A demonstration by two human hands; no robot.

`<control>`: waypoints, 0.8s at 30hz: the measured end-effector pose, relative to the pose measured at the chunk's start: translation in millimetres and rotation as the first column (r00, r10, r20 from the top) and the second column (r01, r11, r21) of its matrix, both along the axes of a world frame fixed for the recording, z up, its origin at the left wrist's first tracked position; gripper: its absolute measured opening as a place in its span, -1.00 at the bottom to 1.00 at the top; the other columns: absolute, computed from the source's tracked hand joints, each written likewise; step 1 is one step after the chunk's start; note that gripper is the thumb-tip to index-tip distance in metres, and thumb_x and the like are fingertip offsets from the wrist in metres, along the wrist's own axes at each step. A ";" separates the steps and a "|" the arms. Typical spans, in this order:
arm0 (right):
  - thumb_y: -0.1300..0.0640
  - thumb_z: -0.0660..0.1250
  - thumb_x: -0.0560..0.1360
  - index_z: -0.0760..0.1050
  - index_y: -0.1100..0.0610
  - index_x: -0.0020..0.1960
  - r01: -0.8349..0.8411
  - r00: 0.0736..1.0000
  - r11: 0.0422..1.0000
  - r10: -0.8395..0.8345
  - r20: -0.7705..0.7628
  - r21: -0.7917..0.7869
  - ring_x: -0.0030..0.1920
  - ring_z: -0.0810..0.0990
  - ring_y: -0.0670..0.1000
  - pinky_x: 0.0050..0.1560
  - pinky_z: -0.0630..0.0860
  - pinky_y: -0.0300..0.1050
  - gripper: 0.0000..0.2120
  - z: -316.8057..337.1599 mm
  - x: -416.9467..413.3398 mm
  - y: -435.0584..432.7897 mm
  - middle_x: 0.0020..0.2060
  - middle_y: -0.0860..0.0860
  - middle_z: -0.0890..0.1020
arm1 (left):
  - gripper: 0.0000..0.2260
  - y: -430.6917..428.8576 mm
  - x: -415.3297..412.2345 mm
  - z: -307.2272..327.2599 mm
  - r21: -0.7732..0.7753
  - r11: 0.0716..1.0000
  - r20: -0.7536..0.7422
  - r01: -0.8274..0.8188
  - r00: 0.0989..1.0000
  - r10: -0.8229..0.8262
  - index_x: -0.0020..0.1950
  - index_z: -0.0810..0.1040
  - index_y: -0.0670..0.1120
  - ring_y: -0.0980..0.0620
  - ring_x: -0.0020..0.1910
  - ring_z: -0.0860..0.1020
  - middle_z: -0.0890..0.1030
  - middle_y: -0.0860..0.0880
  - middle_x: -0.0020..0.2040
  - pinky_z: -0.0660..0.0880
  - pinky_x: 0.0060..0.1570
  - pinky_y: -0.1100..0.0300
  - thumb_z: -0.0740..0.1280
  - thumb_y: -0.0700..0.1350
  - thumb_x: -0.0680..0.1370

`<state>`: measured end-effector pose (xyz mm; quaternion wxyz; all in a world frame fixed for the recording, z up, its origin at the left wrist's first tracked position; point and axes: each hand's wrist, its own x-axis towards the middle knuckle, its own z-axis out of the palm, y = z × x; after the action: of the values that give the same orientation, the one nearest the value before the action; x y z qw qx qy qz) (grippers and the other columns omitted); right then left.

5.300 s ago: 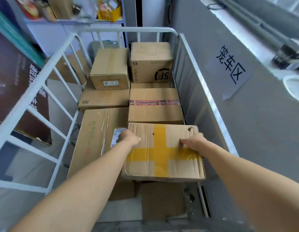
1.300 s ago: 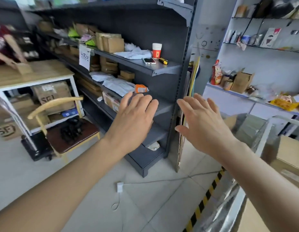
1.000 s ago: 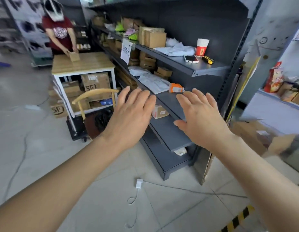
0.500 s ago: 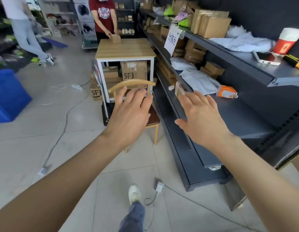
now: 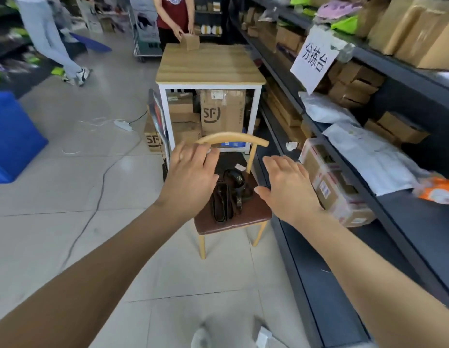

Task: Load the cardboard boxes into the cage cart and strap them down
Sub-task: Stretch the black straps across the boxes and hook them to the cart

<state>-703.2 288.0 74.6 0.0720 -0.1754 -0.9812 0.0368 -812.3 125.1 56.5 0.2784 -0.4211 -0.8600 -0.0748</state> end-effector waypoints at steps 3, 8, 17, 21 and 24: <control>-0.02 0.30 0.55 0.18 0.17 0.50 0.035 0.999 0.998 -0.034 0.024 -0.051 0.48 0.21 0.13 0.48 0.14 0.10 -0.38 -21.3 -50.8 22.0 0.43 0.11 0.34 | -0.56 23.5 -51.3 -15.9 -0.045 0.999 0.055 -0.007 0.998 0.009 0.16 0.56 -0.23 -0.22 0.07 0.57 0.59 -0.19 0.06 0.39 0.24 -0.19 0.52 -0.10 0.34; -0.05 0.30 0.55 0.25 0.19 0.46 0.078 0.994 0.991 -0.069 0.083 -0.112 0.42 0.31 0.13 0.42 0.25 0.06 -0.42 -69.4 -117.2 64.0 0.36 0.11 0.42 | -0.56 69.4 -111.2 -63.6 -0.096 0.995 0.164 -0.013 0.986 0.028 0.15 0.58 -0.19 -0.17 0.06 0.59 0.60 -0.15 0.07 0.45 0.20 -0.17 0.53 -0.07 0.33; -0.08 0.26 0.56 0.24 0.18 0.43 0.080 0.961 0.988 -0.041 0.274 -0.135 0.36 0.35 0.12 0.34 0.33 0.04 -0.45 -190.7 -242.0 145.3 0.33 0.10 0.43 | -0.52 145.1 -205.0 -192.7 -0.315 0.947 0.375 -0.056 0.910 0.179 0.46 0.26 -0.13 -0.11 0.36 0.35 0.35 -0.10 0.39 0.14 0.41 -0.05 0.19 0.05 0.60; -0.09 0.26 0.56 0.23 0.18 0.42 0.079 0.937 0.987 -0.025 0.348 -0.140 0.35 0.37 0.14 0.28 0.37 0.03 -0.45 -257.4 -293.6 186.2 0.32 0.11 0.42 | -0.50 194.7 -246.7 -263.1 -0.379 0.921 0.499 -0.090 0.818 0.286 0.44 0.23 -0.13 -0.12 0.31 0.38 0.35 -0.09 0.36 0.23 0.32 0.00 0.21 0.09 0.59; -0.08 0.27 0.55 0.20 0.18 0.44 0.095 0.923 0.978 -0.018 0.384 -0.184 0.35 0.35 0.16 0.28 0.37 0.04 -0.43 -312.2 -328.6 211.7 0.35 0.11 0.39 | -0.45 223.2 -274.0 -321.1 -0.404 0.904 0.629 -0.138 0.676 0.384 0.45 0.18 -0.14 -0.13 0.30 0.38 0.32 -0.11 0.36 0.27 0.29 -0.01 0.23 0.09 0.58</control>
<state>-1031.8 499.7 -237.5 -0.1365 -0.2138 -0.9623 0.0978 -1086.3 348.3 -264.5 -0.1304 -0.2722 -0.9523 -0.0442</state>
